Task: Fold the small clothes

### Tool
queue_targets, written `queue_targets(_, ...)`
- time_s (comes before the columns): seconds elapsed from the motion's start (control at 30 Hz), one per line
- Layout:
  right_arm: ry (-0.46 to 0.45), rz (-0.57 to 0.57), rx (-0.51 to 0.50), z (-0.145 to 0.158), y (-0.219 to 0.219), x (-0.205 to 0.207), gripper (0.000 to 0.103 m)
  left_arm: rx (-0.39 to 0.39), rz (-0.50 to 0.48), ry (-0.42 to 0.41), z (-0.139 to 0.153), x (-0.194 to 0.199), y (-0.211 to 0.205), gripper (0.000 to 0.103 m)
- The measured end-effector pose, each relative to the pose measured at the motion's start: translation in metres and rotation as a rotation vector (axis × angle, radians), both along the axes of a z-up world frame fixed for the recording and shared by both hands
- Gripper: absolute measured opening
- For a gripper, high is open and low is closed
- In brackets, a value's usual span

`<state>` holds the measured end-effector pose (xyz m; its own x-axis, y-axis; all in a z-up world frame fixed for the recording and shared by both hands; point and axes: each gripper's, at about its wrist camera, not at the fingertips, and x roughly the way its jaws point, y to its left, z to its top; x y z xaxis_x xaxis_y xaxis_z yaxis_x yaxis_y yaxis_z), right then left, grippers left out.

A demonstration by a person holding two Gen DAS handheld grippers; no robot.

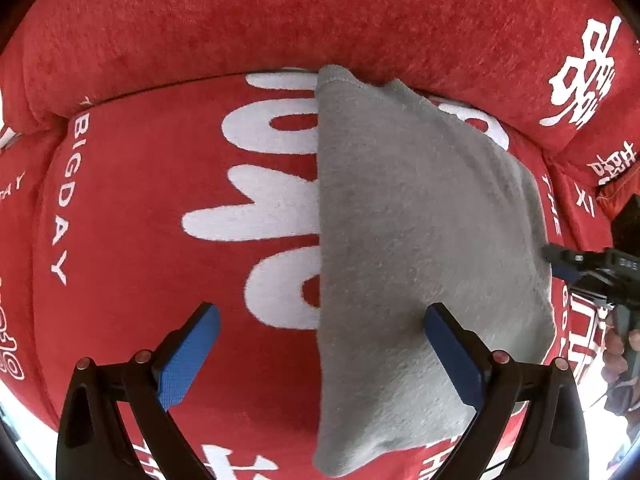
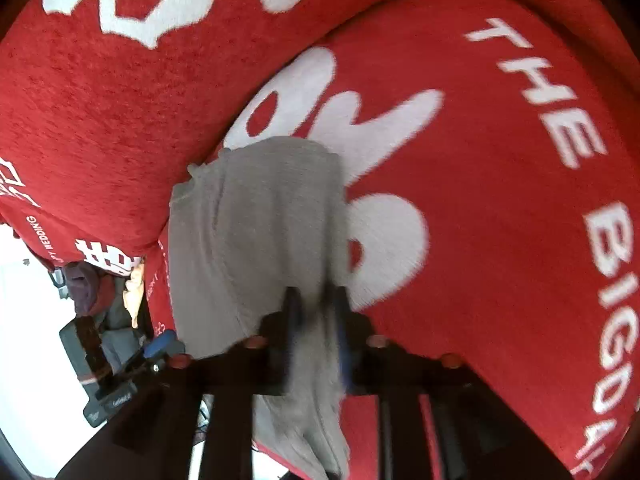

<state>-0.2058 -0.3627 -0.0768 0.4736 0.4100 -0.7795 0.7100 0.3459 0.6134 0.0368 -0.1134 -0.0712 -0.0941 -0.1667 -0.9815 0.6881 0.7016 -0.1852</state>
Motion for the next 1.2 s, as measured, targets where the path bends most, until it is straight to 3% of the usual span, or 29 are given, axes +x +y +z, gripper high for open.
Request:
queue_targets(0.03,-0.005,-0.007,0.004,0.004,-0.002,-0.007,0.046,-0.011,-0.002,0.014,0.000,0.003,0.002,0.102)
queue_targets(0.07,-0.031,-0.016,0.018,0.006,-0.005,-0.013,0.047,-0.023,-0.004,0.031,0.000,0.006,0.005,0.102)
queue_targets(0.2,-0.123,-0.021,0.086,0.002,-0.015,-0.019,0.047,-0.086,-0.028,0.226,-0.019,0.013,0.008,0.102)
queue_targets(0.33,-0.186,-0.007,0.177,-0.025,-0.021,-0.006,0.047,-0.135,-0.056,0.395,-0.046,0.011,0.003,0.102)
queue_targets(0.5,-0.250,0.034,0.266,-0.051,-0.023,0.009,0.047,-0.183,-0.045,0.402,-0.051,0.013,-0.005,0.102)
queue_targets(0.67,-0.311,0.100,0.290,-0.055,-0.021,0.024,0.047,-0.204,-0.068,0.403,-0.045,0.004,-0.022,0.102)
queue_targets(0.77,-0.341,0.125,0.307,-0.056,-0.015,0.040,0.047,-0.149,-0.107,0.310,-0.044,-0.009,-0.030,0.102)
queue_targets(0.9,-0.327,0.122,0.314,-0.061,-0.008,0.054,0.044,-0.139,-0.091,0.254,-0.040,-0.011,-0.027,0.101)
queue_targets(1.03,-0.295,0.082,0.298,-0.056,-0.007,0.048,0.033,-0.176,-0.051,0.251,-0.029,-0.003,-0.013,0.074)
queue_targets(1.17,-0.352,-0.015,0.338,-0.043,0.000,0.040,0.028,-0.235,-0.064,0.274,-0.009,0.006,0.005,0.047)
queue_targets(1.2,-0.366,-0.026,0.347,-0.038,0.002,0.039,0.028,-0.250,-0.066,0.285,-0.004,0.008,0.007,0.046)
